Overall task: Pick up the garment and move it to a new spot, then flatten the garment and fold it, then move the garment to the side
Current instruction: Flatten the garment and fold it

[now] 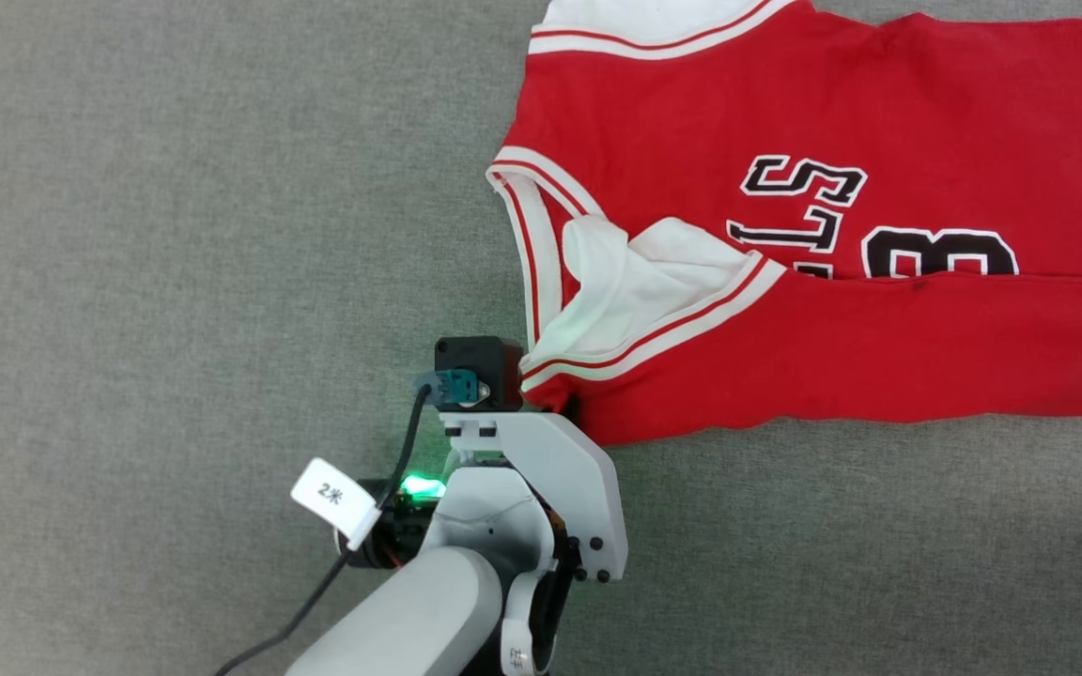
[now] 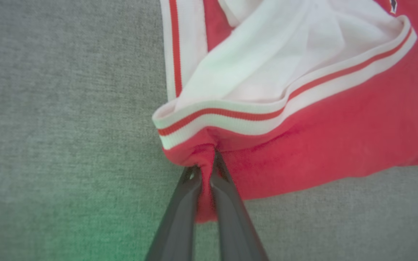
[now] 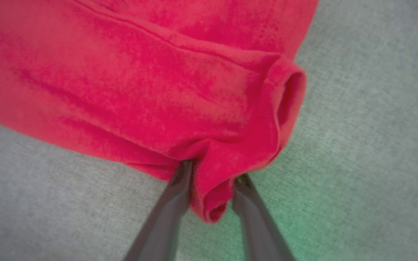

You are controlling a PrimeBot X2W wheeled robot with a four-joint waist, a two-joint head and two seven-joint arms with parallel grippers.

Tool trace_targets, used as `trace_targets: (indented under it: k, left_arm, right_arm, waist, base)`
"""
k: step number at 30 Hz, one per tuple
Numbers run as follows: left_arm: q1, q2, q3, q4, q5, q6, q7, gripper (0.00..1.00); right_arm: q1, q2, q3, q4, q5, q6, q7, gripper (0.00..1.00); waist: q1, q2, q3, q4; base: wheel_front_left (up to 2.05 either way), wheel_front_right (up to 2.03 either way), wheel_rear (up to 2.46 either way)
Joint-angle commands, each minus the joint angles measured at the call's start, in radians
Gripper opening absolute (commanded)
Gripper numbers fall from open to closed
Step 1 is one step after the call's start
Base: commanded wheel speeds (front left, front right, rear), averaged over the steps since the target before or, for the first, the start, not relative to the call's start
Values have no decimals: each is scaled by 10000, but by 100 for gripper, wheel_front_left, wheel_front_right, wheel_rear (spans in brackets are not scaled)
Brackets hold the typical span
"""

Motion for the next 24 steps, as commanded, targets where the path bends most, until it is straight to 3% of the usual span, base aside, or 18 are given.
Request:
trace_targets:
  k: [1,8,24]
  left_arm:
    - [169,-32,-55,302,-160,-87,32,0]
    - [348,195,130,158,-318,-234,-123,0]
    - [1801,1577,251,-1950,-483,251,417,0]
  right_arm:
    - [224,385,563,176,-56,-22,73,0]
    - [3,250,1029,165,392,-17,-399,0]
    - [784,-1063,2014,-1147,919,-16,-1495,0]
  waist:
    - [0,0,-32,6]
    - [0,0,-337,-45]
    - [0,0,-994,-264]
  base:
    - [0,0,0]
    - [0,0,0]
    - [0,0,0]
